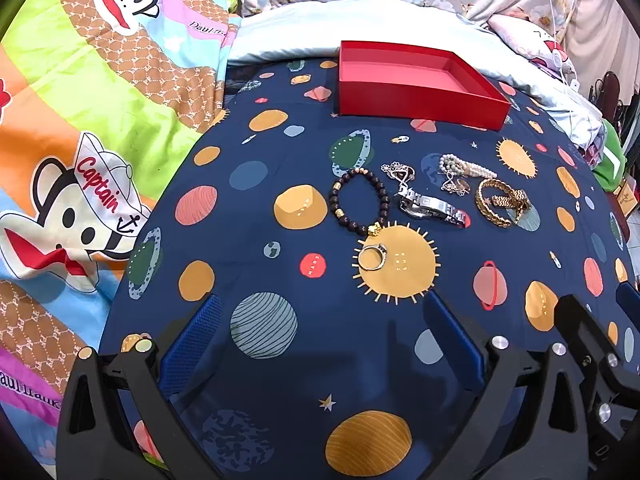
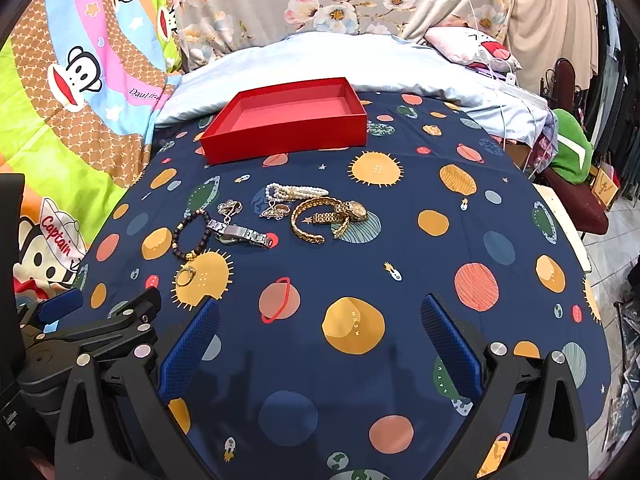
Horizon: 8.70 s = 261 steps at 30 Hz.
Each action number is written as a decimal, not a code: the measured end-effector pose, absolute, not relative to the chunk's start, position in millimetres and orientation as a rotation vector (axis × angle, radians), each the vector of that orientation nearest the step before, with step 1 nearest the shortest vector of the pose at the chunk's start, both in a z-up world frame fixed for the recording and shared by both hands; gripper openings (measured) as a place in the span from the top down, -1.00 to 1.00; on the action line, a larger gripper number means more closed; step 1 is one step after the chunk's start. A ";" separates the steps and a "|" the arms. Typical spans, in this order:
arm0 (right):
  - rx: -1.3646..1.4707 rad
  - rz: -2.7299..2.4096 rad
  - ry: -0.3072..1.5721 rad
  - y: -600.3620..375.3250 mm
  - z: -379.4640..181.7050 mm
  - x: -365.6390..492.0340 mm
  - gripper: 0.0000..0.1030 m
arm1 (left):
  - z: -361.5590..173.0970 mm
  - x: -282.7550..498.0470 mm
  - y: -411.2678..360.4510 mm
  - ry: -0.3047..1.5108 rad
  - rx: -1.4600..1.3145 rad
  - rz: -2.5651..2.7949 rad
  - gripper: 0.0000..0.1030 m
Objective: Organize jewelry
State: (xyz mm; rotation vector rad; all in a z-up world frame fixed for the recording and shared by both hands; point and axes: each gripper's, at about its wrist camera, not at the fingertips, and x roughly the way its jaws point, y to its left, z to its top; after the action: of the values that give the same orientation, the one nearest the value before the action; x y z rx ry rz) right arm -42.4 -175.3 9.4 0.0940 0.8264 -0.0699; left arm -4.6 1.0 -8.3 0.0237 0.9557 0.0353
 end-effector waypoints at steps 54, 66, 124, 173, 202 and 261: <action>0.341 -0.029 0.959 -232.5 -41.5 71.3 0.00 | -52.7 54.3 -5.4 1.029 -0.027 -0.052 -0.85; 0.369 -0.028 0.918 -233.6 -44.6 94.6 0.49 | -55.7 56.2 -6.0 1.037 -0.025 -0.050 -0.86; 0.329 0.061 0.770 -228.6 24.9 6.5 0.85 | -45.5 39.4 -14.7 1.006 -0.017 -0.148 0.43; 0.315 0.101 0.772 -219.5 29.1 5.2 0.84 | -27.2 34.3 -18.3 0.948 -0.037 -0.218 0.62; 0.230 0.252 0.728 -226.4 87.1 322.4 0.84 | 61.3 344.0 -56.6 0.822 0.005 -0.241 0.62; 0.078 0.024 0.899 -195.1 -36.6 57.8 -0.42 | -20.7 76.0 20.0 0.947 -0.046 -0.085 -0.66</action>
State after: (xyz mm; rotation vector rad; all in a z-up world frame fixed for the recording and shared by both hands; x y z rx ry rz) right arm 57.8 -195.1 -36.6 0.0780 0.8992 0.0236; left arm 76.0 20.0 -20.7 -0.0460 0.9469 -0.0851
